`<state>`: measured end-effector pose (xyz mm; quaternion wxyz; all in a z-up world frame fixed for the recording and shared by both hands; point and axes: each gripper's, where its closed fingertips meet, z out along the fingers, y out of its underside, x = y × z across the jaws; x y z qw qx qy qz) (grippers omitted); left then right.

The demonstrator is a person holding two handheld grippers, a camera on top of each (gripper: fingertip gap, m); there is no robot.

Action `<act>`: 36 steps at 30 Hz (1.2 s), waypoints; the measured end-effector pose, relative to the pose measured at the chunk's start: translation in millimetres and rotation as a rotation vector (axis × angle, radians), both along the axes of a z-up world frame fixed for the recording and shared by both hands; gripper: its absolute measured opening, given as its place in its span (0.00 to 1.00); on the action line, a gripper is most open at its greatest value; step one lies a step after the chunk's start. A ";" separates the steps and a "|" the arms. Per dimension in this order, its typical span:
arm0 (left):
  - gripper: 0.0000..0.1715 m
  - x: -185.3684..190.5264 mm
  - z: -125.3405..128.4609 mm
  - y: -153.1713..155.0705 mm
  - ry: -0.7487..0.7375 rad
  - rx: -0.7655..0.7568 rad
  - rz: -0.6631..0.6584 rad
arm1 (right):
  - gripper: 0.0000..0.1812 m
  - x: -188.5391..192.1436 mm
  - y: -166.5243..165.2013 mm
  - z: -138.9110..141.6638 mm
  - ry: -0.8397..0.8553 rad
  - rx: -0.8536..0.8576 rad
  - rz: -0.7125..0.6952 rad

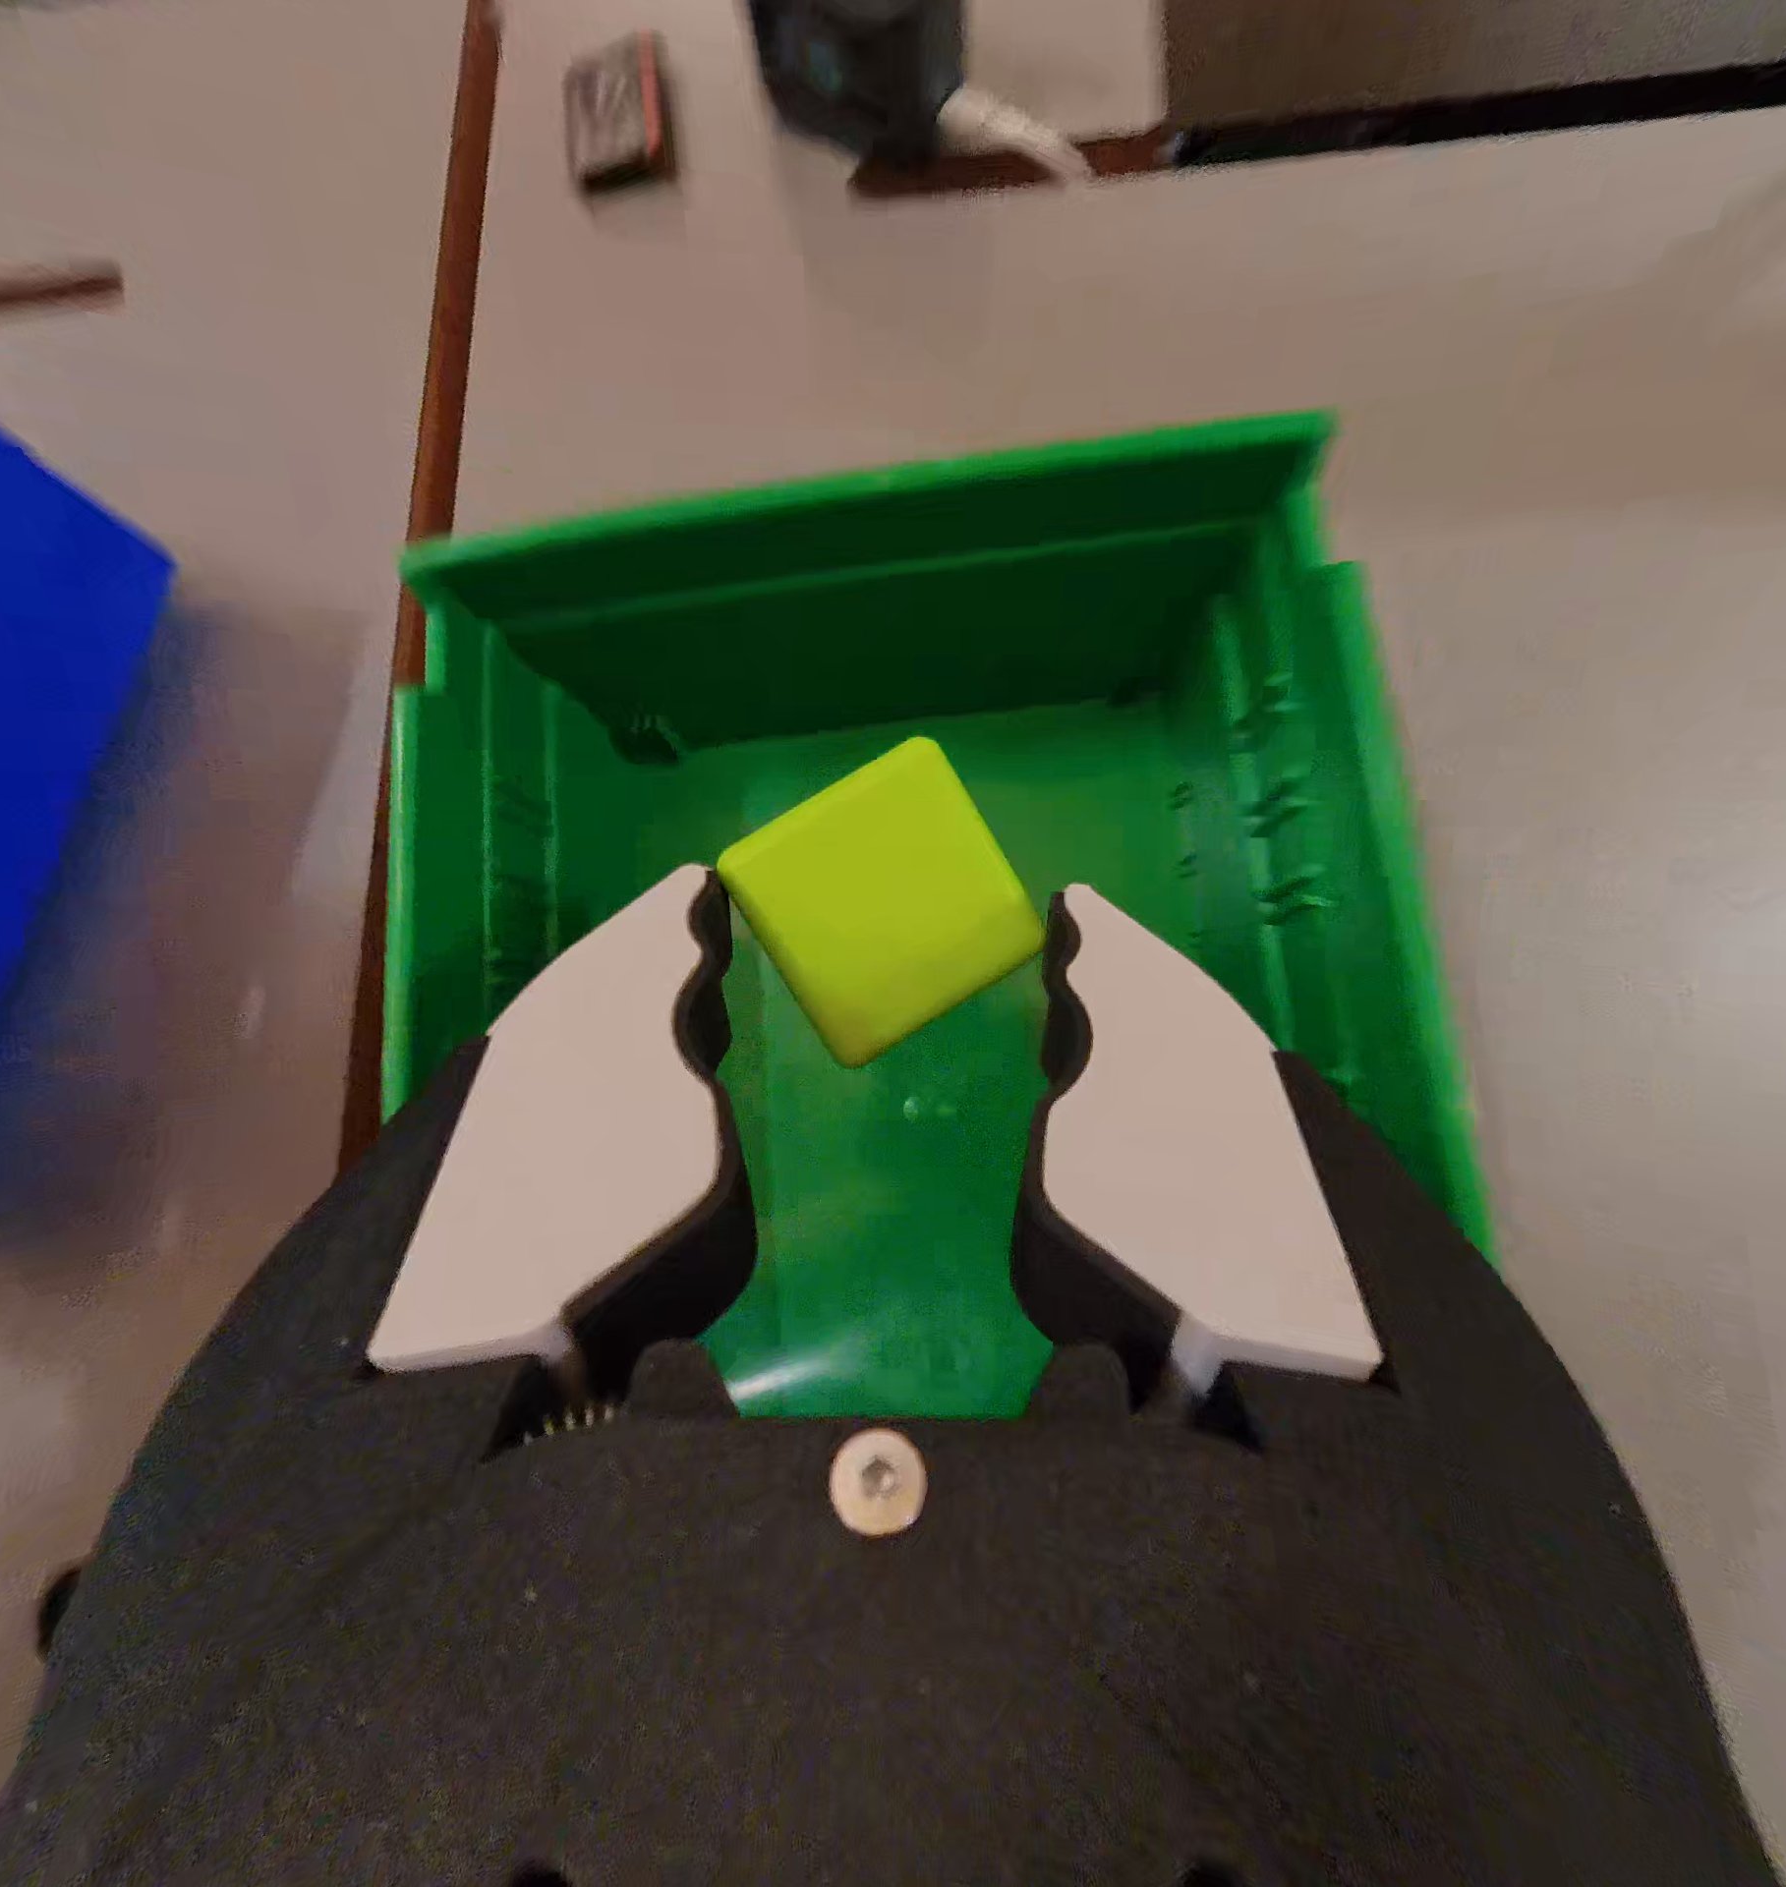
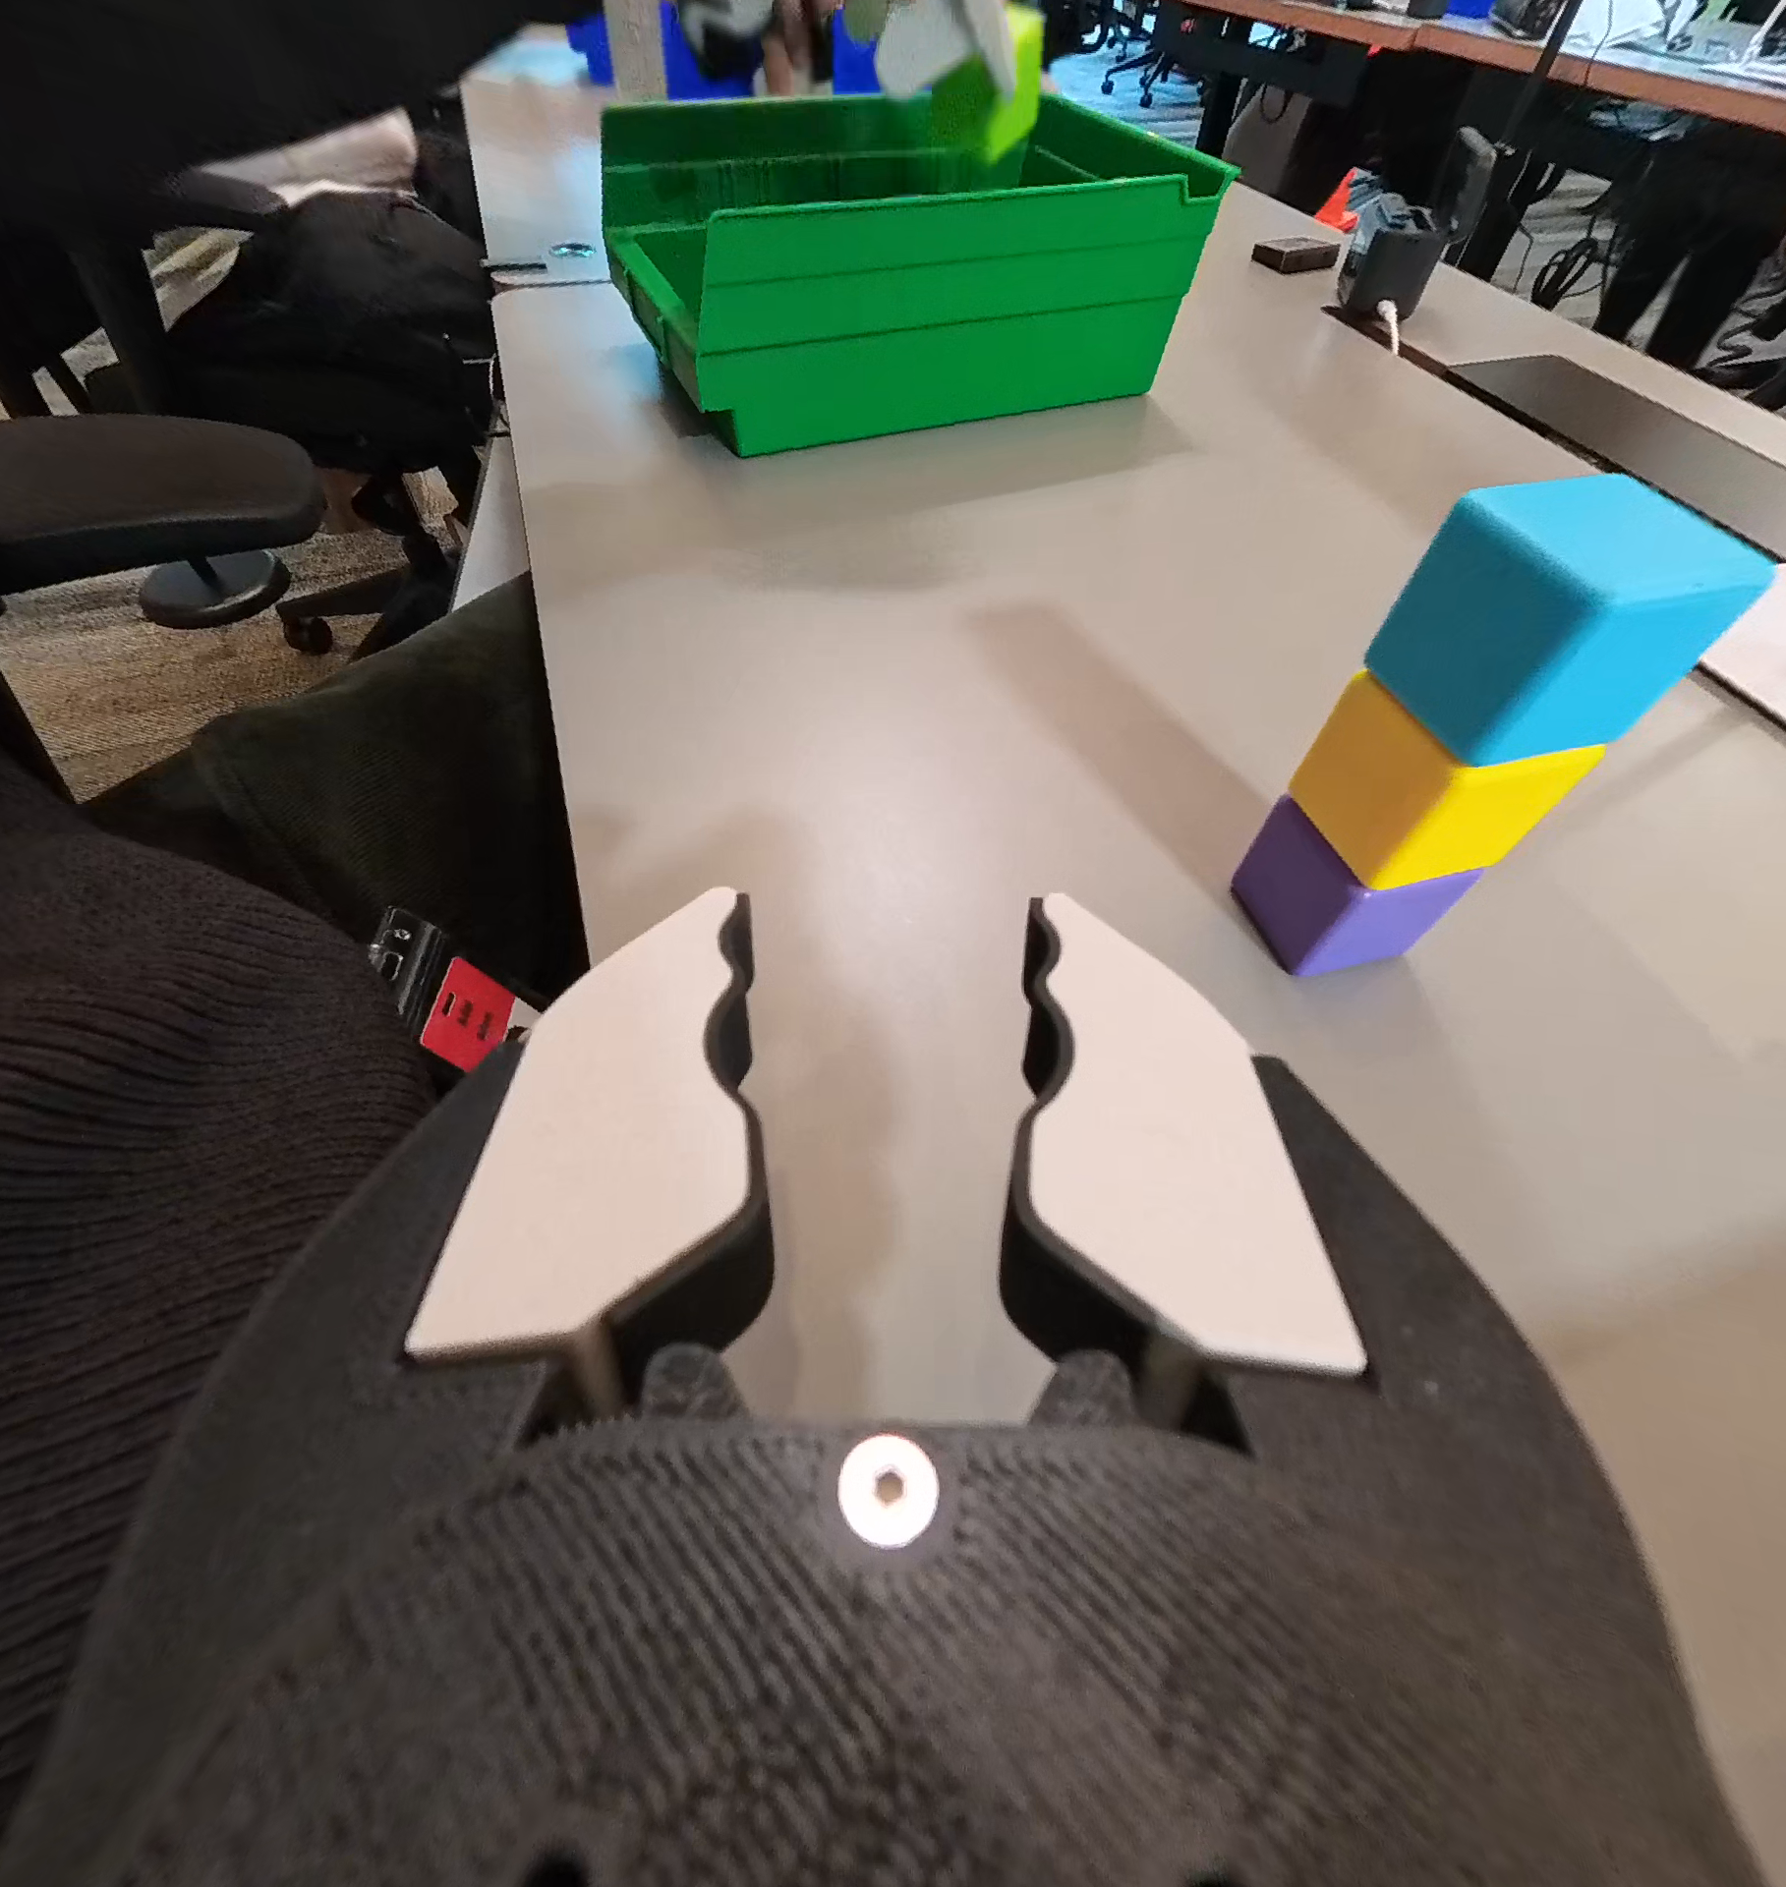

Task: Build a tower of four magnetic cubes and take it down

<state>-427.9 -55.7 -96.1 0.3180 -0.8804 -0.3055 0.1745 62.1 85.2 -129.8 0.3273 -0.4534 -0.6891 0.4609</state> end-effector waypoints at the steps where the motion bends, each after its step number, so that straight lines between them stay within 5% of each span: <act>1: 0.35 11.2 17.1 9.6 0.023 0.017 -0.077 | 0.29 -0.2 -0.6 -0.7 -0.002 0.001 0.001; 8: 0.36 155.5 109.4 101.2 0.170 0.032 -0.848 | 0.28 -1.6 -6.5 -0.9 -0.003 0.020 0.019; 11: 0.36 237.6 116.6 135.6 0.169 0.037 -1.199 | 0.28 -1.8 -8.0 -0.2 0.000 0.036 0.025; 15: 0.36 310.9 95.6 169.0 0.071 -0.094 -1.476 | 0.28 -0.7 -10.3 1.9 0.009 0.052 0.034; 23: 0.36 371.4 64.9 229.8 0.016 -0.271 -1.720 | 0.27 4.9 -15.7 14.8 0.062 0.074 0.053; 36: 0.36 390.8 42.0 249.5 -0.071 -0.366 -1.878 | 0.27 11.4 -4.1 19.2 0.066 0.013 0.011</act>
